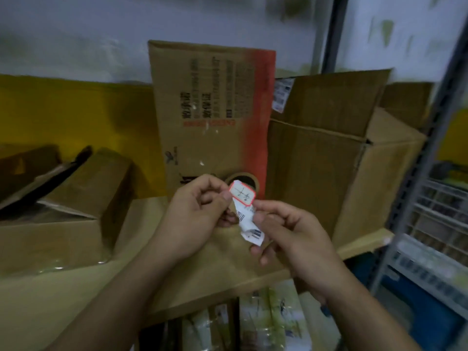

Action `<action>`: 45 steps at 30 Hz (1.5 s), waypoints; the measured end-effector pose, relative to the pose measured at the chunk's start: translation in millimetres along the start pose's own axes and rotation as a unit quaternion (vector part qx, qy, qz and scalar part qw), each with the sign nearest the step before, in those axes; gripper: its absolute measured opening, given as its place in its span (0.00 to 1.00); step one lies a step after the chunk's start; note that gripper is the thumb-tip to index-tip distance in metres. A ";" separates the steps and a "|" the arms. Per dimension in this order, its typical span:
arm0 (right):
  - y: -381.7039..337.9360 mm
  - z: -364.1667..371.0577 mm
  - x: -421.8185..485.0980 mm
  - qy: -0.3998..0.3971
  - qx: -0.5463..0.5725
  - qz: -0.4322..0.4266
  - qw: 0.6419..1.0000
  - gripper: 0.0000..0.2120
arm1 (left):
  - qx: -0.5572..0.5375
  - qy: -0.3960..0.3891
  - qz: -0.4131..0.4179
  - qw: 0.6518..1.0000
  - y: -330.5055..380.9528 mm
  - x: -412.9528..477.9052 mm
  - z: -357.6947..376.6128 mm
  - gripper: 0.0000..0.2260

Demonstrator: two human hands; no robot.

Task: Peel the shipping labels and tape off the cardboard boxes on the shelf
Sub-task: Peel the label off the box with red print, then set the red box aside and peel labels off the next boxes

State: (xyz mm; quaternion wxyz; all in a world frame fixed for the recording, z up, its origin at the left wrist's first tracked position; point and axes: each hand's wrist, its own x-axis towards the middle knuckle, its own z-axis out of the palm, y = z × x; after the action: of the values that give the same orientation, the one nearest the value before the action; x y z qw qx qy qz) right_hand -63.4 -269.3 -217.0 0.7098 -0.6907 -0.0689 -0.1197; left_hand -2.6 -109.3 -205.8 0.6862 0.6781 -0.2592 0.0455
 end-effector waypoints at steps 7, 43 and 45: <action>5.3 -44.2 -62.4 0.124 0.023 0.019 0.992 0.07 | 0.074 -0.102 0.080 0.989 -14.7 -22.0 66.1 0.03; 86.6 -215.8 -139.4 0.164 -0.504 0.125 0.839 0.23 | 0.505 -0.269 0.156 0.805 -49.1 -50.9 205.4 0.15; 64.5 -192.6 -133.2 0.159 -0.483 0.071 0.858 0.20 | 0.520 -0.242 0.155 0.804 -34.1 -47.9 182.7 0.15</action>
State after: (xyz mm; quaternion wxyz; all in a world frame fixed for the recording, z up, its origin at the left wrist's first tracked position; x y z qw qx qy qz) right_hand -187.4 -450.3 -321.2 0.2944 -0.9215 0.1613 -0.1954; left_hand -83.4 -272.4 -266.6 0.1292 0.8731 -0.4561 0.1142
